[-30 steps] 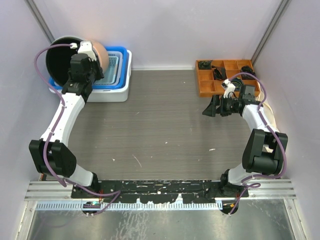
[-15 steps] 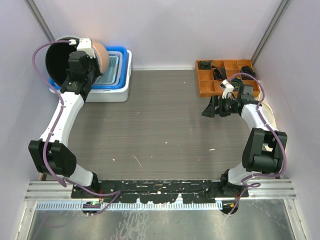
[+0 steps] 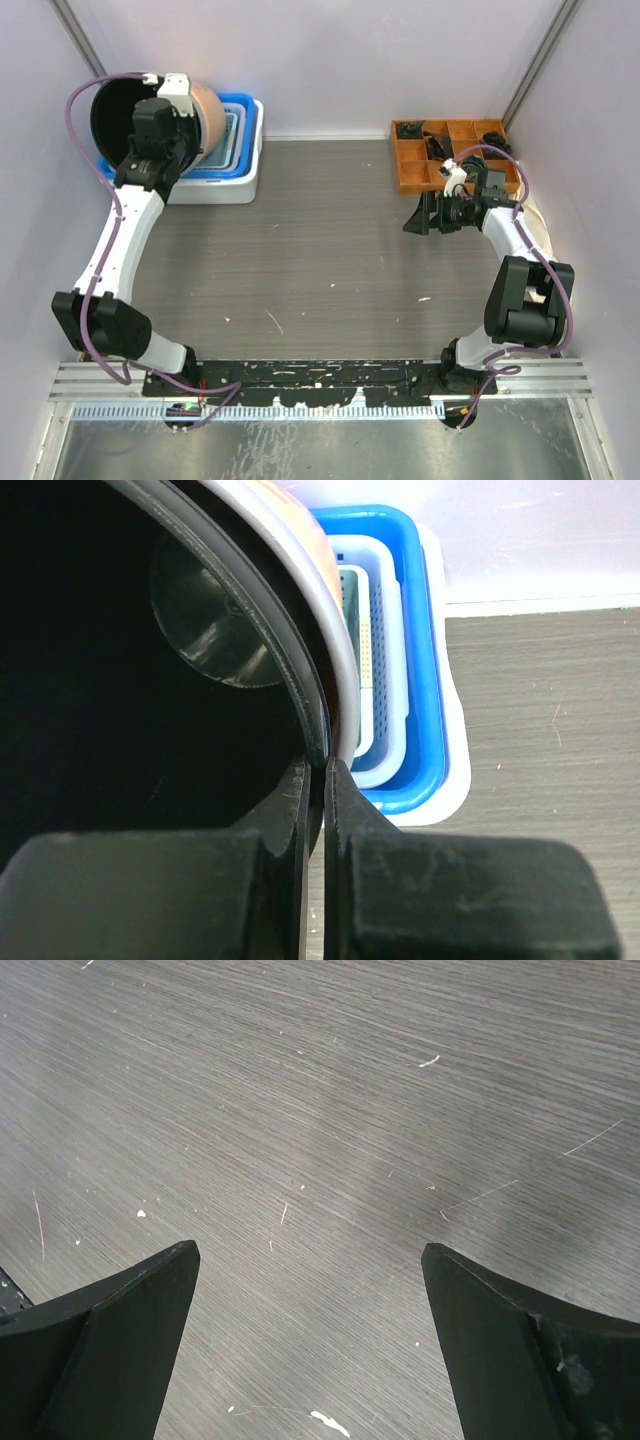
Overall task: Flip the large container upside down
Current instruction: Pick up the container from the container.
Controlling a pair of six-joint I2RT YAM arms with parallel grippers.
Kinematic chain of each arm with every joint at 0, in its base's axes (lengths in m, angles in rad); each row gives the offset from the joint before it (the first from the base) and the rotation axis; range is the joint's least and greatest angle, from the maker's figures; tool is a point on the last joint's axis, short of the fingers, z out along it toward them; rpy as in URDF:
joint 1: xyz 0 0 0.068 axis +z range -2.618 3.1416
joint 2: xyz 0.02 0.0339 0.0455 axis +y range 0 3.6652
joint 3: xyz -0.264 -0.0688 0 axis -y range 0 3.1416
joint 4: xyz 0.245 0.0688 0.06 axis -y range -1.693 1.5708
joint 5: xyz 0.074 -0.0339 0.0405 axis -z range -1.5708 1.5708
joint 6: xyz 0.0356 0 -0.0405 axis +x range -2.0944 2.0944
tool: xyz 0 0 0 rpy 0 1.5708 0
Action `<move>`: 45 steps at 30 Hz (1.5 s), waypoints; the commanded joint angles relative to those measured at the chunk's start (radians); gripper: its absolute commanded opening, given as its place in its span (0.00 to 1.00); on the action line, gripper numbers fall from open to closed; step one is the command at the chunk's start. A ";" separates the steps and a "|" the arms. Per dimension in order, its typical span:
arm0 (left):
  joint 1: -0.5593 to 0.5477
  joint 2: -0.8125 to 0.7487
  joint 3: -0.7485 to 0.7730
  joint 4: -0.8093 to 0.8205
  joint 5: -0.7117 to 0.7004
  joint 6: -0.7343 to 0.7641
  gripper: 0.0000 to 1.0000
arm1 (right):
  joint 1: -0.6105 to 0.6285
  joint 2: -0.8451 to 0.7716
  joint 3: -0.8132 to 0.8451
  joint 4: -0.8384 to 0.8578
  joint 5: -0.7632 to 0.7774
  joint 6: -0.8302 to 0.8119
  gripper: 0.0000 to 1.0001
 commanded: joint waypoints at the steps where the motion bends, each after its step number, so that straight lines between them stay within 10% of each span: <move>1: -0.013 -0.138 0.049 -0.013 -0.015 0.080 0.00 | 0.007 -0.006 0.039 0.011 -0.002 -0.014 1.00; 13: -0.013 -0.261 -0.169 -0.021 -0.007 0.040 0.01 | 0.023 0.002 0.041 0.010 0.010 -0.019 1.00; 31: -0.013 -0.149 -0.280 0.146 0.032 0.035 0.39 | 0.032 0.008 0.042 0.006 0.018 -0.021 1.00; 45: -0.013 -0.080 -0.218 0.153 0.046 0.019 0.21 | 0.031 0.012 0.043 0.004 0.024 -0.025 1.00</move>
